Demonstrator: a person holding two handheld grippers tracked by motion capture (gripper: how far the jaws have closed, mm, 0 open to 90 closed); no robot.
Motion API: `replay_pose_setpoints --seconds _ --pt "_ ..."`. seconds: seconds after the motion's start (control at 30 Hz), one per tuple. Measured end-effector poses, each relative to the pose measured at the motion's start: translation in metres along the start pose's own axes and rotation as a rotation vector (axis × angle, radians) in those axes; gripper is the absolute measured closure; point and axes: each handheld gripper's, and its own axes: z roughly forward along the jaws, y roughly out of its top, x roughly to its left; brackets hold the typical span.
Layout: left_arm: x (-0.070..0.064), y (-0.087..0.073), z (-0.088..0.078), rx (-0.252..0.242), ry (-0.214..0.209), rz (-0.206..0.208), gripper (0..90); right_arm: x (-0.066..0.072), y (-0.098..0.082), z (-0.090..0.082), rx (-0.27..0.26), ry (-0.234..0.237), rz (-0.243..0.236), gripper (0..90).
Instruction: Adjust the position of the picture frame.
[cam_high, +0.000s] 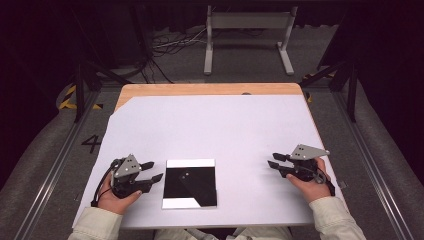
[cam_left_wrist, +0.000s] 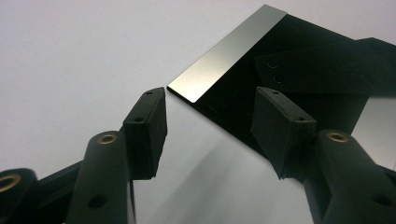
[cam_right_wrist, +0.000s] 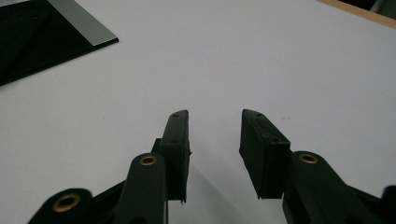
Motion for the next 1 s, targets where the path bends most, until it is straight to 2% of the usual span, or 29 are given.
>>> replay_pose_setpoints --seconds 0.03,0.13,0.2,0.43,0.57,0.63,0.77,0.9,1.0 --pt "0.0 0.0 0.0 0.0 0.0 0.0 47.2 0.0 0.0 0.0 0.0 0.0 0.0 62.8" --pt "-0.005 0.002 0.0 0.004 -0.047 0.021 49.2 0.0 0.0 -0.001 0.001 0.005 0.008 62.7" --pt "-0.01 0.004 -0.001 0.028 -0.066 0.039 50.4 -0.001 0.0 -0.001 -0.002 0.006 0.009 62.2" --pt "-0.023 0.007 -0.004 0.117 -0.059 0.066 52.9 -0.001 0.002 0.0 -0.01 0.011 0.009 60.8" --pt "-0.027 0.006 -0.007 0.151 -0.092 0.04 56.8 -0.002 0.005 0.002 -0.014 0.015 0.008 60.1" --pt "-0.03 0.007 -0.008 0.178 -0.095 0.027 58.7 -0.001 0.006 0.004 -0.015 0.02 0.007 59.9" --pt "-0.037 0.007 -0.008 0.231 -0.115 0.034 62.3 -0.001 0.008 0.007 -0.018 0.029 0.007 59.1" --pt "-0.043 0.006 -0.009 0.282 -0.118 0.034 63.2 -0.001 0.009 0.009 -0.019 0.038 0.009 58.4" --pt "-0.044 0.005 -0.008 0.286 -0.13 0.034 63.9 -0.001 0.01 0.01 -0.019 0.041 0.009 58.0"
